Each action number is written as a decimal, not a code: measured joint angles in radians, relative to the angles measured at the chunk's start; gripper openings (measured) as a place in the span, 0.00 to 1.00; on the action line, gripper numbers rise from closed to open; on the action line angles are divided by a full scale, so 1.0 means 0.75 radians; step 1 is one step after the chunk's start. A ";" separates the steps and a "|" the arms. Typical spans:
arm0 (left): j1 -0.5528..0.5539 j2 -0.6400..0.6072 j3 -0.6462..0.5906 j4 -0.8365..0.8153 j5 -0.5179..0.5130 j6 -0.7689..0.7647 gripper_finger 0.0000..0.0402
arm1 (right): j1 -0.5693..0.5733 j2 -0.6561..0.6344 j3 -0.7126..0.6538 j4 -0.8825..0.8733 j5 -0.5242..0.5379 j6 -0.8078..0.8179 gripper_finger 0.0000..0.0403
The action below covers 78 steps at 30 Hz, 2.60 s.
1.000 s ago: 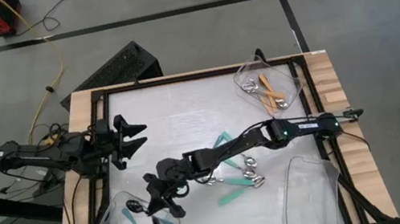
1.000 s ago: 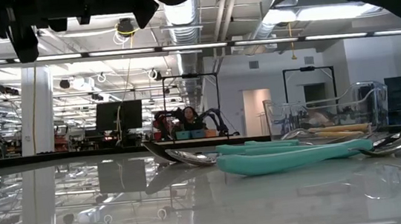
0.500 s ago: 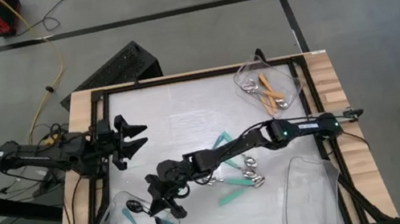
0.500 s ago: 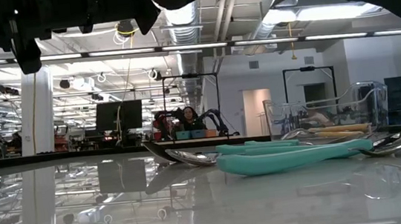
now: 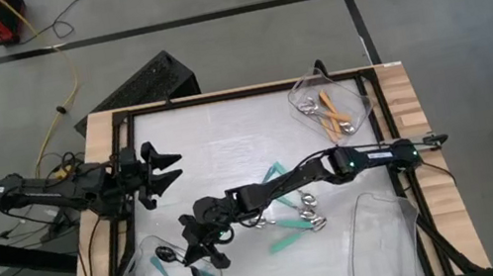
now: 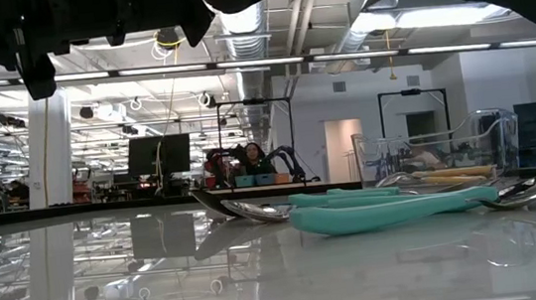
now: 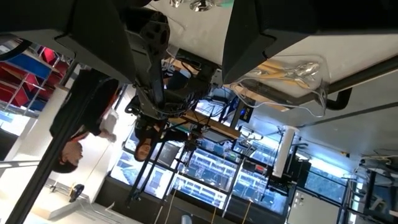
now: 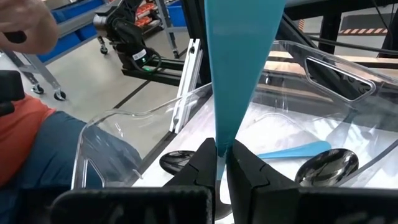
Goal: Sort silverware by color (type)
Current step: Put the blue spoon into the bottom left transparent bin
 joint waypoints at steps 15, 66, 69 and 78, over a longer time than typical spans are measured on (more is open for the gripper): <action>0.000 0.000 0.000 -0.001 -0.006 0.001 0.56 | 0.000 0.000 0.000 0.004 -0.001 -0.025 0.09; 0.000 0.000 0.000 0.001 -0.060 -0.041 0.56 | -0.029 0.000 -0.001 -0.040 -0.072 -0.042 0.10; 0.001 0.000 0.000 0.000 -0.035 -0.060 0.56 | -0.029 0.000 -0.001 -0.037 -0.073 -0.045 0.10; 0.000 0.000 0.000 0.000 -0.025 -0.061 0.56 | -0.031 0.000 -0.001 -0.056 -0.078 -0.049 0.10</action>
